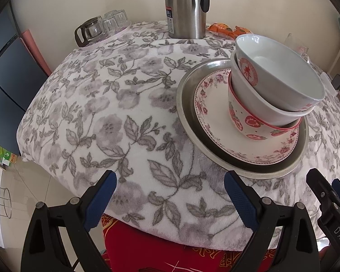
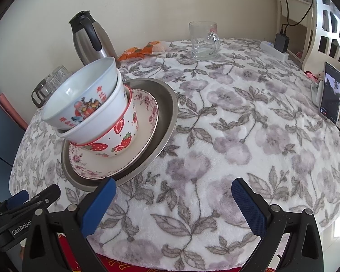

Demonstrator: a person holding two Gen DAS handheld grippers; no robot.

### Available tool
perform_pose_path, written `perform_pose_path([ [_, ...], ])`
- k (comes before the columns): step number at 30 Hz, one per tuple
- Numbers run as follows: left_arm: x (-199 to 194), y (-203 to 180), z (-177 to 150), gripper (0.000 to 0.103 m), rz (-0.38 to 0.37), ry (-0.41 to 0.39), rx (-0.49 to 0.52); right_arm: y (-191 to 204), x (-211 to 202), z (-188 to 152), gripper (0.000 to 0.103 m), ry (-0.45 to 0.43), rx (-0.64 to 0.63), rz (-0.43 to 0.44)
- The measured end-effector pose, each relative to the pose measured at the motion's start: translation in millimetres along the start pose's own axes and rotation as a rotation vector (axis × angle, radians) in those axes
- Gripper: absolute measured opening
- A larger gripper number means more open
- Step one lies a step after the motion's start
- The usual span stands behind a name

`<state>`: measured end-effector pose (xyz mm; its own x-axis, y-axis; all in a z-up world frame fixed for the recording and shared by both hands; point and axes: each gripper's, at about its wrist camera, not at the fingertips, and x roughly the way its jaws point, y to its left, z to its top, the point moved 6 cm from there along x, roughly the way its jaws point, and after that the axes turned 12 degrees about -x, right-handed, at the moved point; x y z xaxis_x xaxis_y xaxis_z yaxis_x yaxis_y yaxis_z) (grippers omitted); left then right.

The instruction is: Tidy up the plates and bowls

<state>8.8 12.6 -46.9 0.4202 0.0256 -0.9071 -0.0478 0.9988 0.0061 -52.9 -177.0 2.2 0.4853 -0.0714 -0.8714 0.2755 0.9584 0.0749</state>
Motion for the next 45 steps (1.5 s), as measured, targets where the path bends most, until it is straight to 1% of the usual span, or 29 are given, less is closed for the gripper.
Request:
perform_pose_path([
  [13, 1.9, -0.4, -0.8, 0.096, -0.001, 0.008, -0.002, -2.3, 4.6, -2.3, 0.103, 0.023, -0.006, -0.009],
  [31, 2.4, -0.1, -1.2, 0.096, -0.001, 0.014, -0.005, -3.3, 4.3, -2.4, 0.103, 0.025, -0.005, -0.01],
  [45, 5.5, -0.3, -2.3, 0.096, 0.0, 0.035, -0.008, -6.1, 6.9, -4.6, 0.103, 0.042, -0.002, -0.017],
])
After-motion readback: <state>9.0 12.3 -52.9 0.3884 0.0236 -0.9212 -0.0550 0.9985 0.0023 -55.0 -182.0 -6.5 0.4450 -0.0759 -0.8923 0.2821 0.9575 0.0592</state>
